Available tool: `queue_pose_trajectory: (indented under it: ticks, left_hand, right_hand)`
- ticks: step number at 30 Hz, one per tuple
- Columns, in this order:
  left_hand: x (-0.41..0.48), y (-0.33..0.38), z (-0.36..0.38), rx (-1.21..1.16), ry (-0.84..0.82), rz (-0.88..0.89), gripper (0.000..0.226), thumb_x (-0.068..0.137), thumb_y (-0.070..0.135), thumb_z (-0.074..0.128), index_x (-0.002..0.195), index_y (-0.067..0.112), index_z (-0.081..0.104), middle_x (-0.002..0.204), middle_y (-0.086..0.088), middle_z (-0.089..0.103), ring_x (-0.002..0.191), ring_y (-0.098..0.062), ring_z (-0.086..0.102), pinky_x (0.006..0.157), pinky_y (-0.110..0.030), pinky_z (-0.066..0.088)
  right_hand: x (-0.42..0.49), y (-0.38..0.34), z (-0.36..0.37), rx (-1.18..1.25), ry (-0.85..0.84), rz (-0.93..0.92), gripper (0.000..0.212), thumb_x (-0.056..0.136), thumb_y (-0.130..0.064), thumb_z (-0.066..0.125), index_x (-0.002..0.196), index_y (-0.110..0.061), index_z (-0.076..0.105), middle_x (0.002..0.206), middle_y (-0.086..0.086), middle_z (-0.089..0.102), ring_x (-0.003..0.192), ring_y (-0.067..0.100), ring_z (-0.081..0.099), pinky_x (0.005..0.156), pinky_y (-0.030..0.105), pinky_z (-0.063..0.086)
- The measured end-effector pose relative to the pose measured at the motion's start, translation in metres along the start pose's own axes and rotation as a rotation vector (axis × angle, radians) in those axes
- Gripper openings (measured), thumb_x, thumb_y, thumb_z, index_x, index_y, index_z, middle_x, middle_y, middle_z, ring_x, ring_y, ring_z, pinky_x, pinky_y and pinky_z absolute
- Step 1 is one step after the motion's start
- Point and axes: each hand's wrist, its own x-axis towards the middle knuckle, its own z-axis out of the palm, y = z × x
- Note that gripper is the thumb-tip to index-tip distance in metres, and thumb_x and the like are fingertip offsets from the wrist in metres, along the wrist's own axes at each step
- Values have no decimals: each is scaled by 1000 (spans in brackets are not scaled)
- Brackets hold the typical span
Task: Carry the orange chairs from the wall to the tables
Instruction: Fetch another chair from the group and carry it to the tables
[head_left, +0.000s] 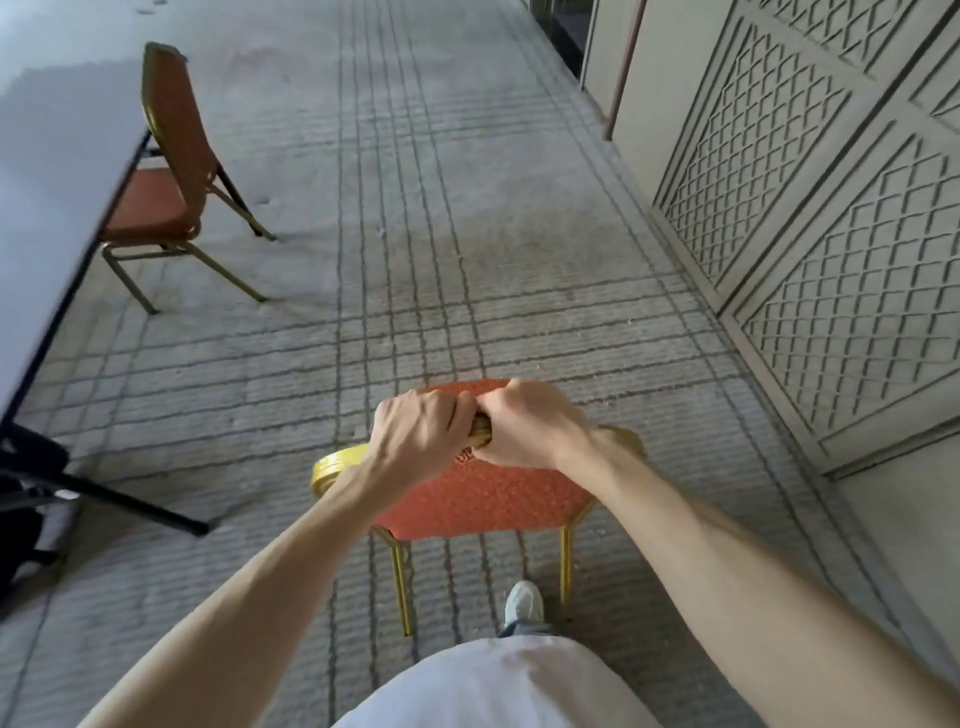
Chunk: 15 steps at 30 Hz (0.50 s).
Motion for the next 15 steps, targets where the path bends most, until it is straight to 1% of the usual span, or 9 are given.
queue_pose_trajectory:
  ticks: [2, 4, 5, 6, 9, 11, 13, 14, 15]
  left_hand:
    - [30, -10, 1, -17, 74, -109, 42, 94, 39, 29, 72, 16, 56, 58, -6, 60, 54, -35, 59, 45, -28, 26]
    - [57, -15, -3, -26, 168, -187, 38, 95, 32, 44, 61, 18, 50, 50, -8, 56, 46, -34, 57, 45, -30, 36]
    - [69, -19, -3, -28, 208, -218, 39, 93, 28, 50, 56, 21, 44, 47, -8, 54, 43, -33, 56, 46, -29, 35]
    - [80, -20, -3, -33, 227, -260, 42, 93, 28, 52, 53, 22, 39, 45, -8, 52, 42, -33, 55, 49, -28, 32]
    - [111, -31, 4, -20, 235, -416, 51, 95, 35, 43, 48, 16, 41, 45, -11, 52, 49, -35, 56, 58, -29, 25]
    - [134, -40, 8, -3, 266, -419, 52, 96, 35, 41, 48, 17, 39, 41, -6, 44, 45, -33, 51, 58, -29, 25]
    - [153, -50, 9, -10, 288, -344, 54, 98, 34, 40, 47, 17, 32, 40, 5, 30, 38, -27, 39, 57, -29, 27]
    - [162, -56, 9, -3, 290, -308, 55, 99, 34, 39, 47, 17, 30, 41, 6, 28, 38, -24, 35, 55, -29, 29]
    - [174, -64, 10, 10, 283, -285, 56, 99, 34, 39, 48, 16, 30, 41, 6, 29, 38, -24, 35, 54, -30, 31]
  right_hand:
    - [36, 19, -16, 12, 36, -33, 20, 82, -35, 55, 83, -17, 64, 77, 5, 69, 73, 30, 64, 62, 31, 48]
    - [67, 31, -29, 38, 69, -45, 25, 82, -39, 56, 88, -17, 68, 83, 7, 70, 80, 32, 66, 62, 31, 43]
    - [82, 36, -32, 65, 88, -48, 26, 82, -40, 56, 88, -18, 68, 83, 8, 71, 80, 32, 66, 61, 30, 41]
    - [93, 40, -34, 82, 106, -47, 27, 82, -42, 56, 87, -19, 68, 82, 7, 71, 79, 32, 66, 60, 30, 40]
    - [122, 54, -34, 100, 164, -40, 27, 84, -44, 55, 83, -20, 68, 75, 6, 70, 70, 31, 65, 57, 29, 39]
    - [141, 64, -38, 70, 205, -35, 28, 85, -43, 55, 82, -20, 69, 72, 6, 70, 67, 32, 66, 55, 29, 38]
    - [160, 72, -43, 56, 234, -39, 29, 85, -43, 53, 83, -19, 70, 73, 6, 70, 67, 32, 67, 54, 30, 41]
    - [170, 76, -45, 57, 241, -38, 30, 85, -42, 52, 84, -19, 70, 74, 6, 71, 69, 31, 67, 55, 30, 42]
    - [183, 80, -48, 51, 247, -36, 30, 85, -43, 52, 86, -19, 71, 75, 5, 71, 71, 31, 68, 55, 31, 42]
